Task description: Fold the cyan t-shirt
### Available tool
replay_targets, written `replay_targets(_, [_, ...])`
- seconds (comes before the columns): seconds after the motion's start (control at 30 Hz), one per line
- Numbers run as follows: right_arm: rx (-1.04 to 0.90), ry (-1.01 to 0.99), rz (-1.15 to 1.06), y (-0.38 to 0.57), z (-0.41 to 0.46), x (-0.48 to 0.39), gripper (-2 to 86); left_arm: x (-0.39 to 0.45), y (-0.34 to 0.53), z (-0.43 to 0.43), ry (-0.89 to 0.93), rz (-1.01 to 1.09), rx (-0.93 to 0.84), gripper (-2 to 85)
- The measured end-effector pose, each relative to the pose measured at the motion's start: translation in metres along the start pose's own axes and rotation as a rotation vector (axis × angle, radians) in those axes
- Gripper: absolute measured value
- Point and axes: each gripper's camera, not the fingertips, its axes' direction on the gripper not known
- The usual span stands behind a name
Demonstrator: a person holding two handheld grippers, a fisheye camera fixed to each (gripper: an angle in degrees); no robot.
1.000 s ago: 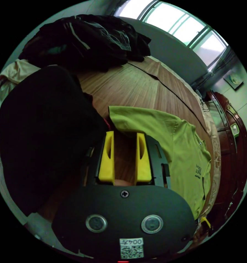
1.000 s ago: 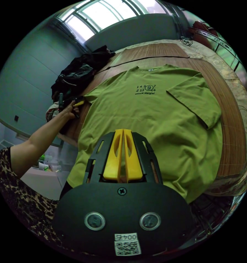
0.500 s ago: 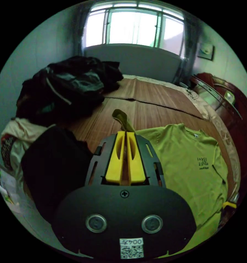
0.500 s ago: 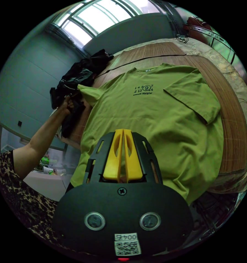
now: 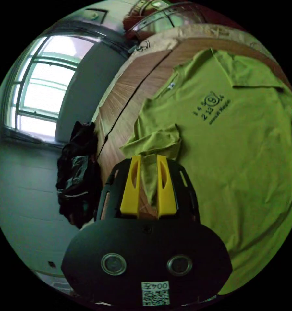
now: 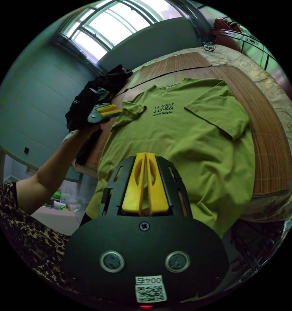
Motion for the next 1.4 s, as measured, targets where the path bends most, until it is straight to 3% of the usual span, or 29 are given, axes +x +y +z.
replay_targets(0.13, [0.036,-0.029,-0.009,-0.005,-0.014,-0.014,-0.7,-0.03,0.036,-0.025,0.091,-0.16,0.02,10.4])
replay_targets(0.23, [0.068,-0.056,-0.018,-0.008,-0.024,-0.025,-0.7,-0.067,0.093,-0.035,0.256,-0.361,0.033,10.5])
replay_targets(0.33, [0.085,-0.065,-0.033,-0.012,-0.03,-0.037,-0.6,-0.092,0.172,-0.024,0.403,-0.571,-0.002,8.6])
replay_targets(0.53, [0.045,-0.141,-0.078,-0.046,-0.016,-0.061,0.3,-0.1,0.247,0.009,0.557,-0.827,0.011,6.8])
replay_targets(0.67, [0.002,-0.154,-0.187,-0.113,0.019,-0.095,5.6,-0.093,0.246,0.035,0.602,-0.846,0.066,6.9])
replay_targets(0.97, [-0.165,-0.085,-0.347,-0.305,0.159,-0.169,7.0,-0.092,0.241,0.101,0.547,-0.83,0.144,6.5])
replay_targets(1.2, [-0.322,-0.041,-0.409,-0.41,0.252,-0.193,6.8,-0.089,0.238,0.13,0.492,-0.659,0.074,3.2])
replay_targets(1.4, [-0.399,-0.136,-0.436,-0.464,0.286,-0.201,7.6,-0.101,0.266,0.152,0.67,-0.762,0.117,2.2])
